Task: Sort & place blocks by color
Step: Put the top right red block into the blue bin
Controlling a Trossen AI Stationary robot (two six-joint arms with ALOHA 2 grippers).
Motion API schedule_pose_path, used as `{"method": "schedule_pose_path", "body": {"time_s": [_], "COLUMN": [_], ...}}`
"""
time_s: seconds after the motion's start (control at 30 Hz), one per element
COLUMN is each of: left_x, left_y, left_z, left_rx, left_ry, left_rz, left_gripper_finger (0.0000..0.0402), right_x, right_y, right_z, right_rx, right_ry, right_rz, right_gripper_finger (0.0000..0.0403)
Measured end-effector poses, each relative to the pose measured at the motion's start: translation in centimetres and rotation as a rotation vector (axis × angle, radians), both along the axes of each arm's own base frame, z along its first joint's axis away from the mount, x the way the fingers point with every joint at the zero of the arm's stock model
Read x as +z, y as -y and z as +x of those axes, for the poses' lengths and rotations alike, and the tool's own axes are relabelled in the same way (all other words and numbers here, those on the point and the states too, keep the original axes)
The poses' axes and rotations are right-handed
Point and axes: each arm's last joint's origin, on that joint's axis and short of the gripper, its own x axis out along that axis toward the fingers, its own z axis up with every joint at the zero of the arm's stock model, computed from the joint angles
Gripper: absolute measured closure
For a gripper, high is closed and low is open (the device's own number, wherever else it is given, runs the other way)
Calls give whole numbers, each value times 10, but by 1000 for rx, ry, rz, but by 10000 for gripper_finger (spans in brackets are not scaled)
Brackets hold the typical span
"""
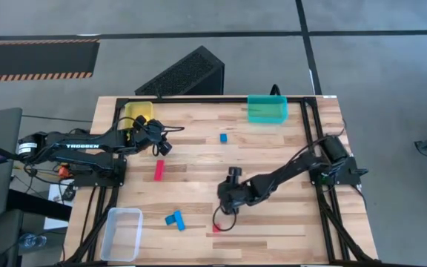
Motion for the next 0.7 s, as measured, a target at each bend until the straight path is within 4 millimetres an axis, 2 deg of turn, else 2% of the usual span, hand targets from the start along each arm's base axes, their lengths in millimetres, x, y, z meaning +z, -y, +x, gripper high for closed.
{"method": "schedule_pose_path", "body": {"time_s": [0.1,0.2,0.27,0.53,0.7], "left_x": [0,-1,-1,-1,-1], "left_y": [0,0,0,0,0], "left_z": [0,-1,-1,-1,-1], "left_rx": [1,10,10,15,15], "left_ry": [1,-2,-4,3,6], "left_rz": [-1,-10,-11,-14,-13], "left_gripper_finger": [240,240,240,240,240], "right_x": [13,35,42,44,37], "right_y": [-4,-7,-7,-4,10], "right_z": [-15,-27,-36,-47,-43], "right_rx": [-16,-67,-66,250,349], "right_ry": [-31,19,11,-203,-303], "right_rz": [-53,-66,-55,-1,39], "right_gripper_finger": [170,170,170,170,170]}}
